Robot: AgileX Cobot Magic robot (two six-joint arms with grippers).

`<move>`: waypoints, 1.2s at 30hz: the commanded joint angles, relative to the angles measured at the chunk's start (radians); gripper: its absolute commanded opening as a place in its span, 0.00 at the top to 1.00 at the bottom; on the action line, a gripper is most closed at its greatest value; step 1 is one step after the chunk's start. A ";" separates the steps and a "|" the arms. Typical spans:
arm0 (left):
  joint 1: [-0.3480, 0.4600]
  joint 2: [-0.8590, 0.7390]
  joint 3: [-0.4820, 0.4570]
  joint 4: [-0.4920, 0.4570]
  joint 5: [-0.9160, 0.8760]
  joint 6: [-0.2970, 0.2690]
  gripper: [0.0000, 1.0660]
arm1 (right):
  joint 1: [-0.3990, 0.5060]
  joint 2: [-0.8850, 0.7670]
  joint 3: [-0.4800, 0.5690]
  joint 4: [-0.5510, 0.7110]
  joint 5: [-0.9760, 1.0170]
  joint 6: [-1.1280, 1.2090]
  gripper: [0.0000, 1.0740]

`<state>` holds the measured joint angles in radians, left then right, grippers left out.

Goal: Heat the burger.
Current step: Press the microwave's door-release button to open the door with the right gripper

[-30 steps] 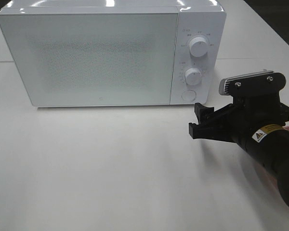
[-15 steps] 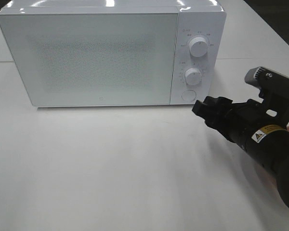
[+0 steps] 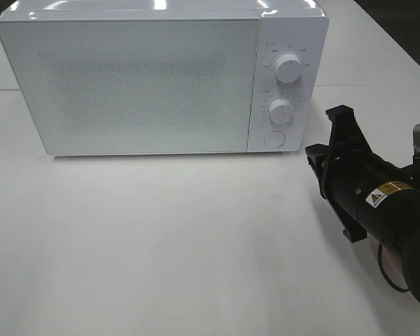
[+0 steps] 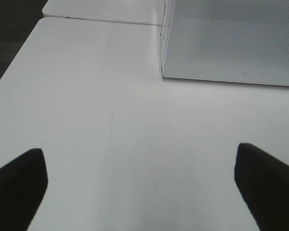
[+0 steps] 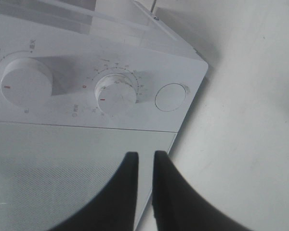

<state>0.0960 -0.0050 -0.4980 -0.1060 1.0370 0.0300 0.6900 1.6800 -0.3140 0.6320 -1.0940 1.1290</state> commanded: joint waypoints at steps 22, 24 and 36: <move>0.001 -0.022 0.001 -0.007 -0.003 -0.001 0.08 | 0.005 0.124 -0.071 0.048 0.023 0.212 1.00; 0.001 -0.022 0.001 -0.007 -0.003 -0.001 0.08 | 0.002 0.147 -0.093 0.047 0.023 0.212 1.00; 0.001 -0.022 0.001 -0.007 -0.003 -0.001 0.08 | -0.039 0.286 -0.245 0.007 0.034 0.264 1.00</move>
<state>0.0960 -0.0050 -0.4980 -0.1060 1.0370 0.0300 0.6760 1.9510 -0.5240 0.6730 -1.0670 1.3860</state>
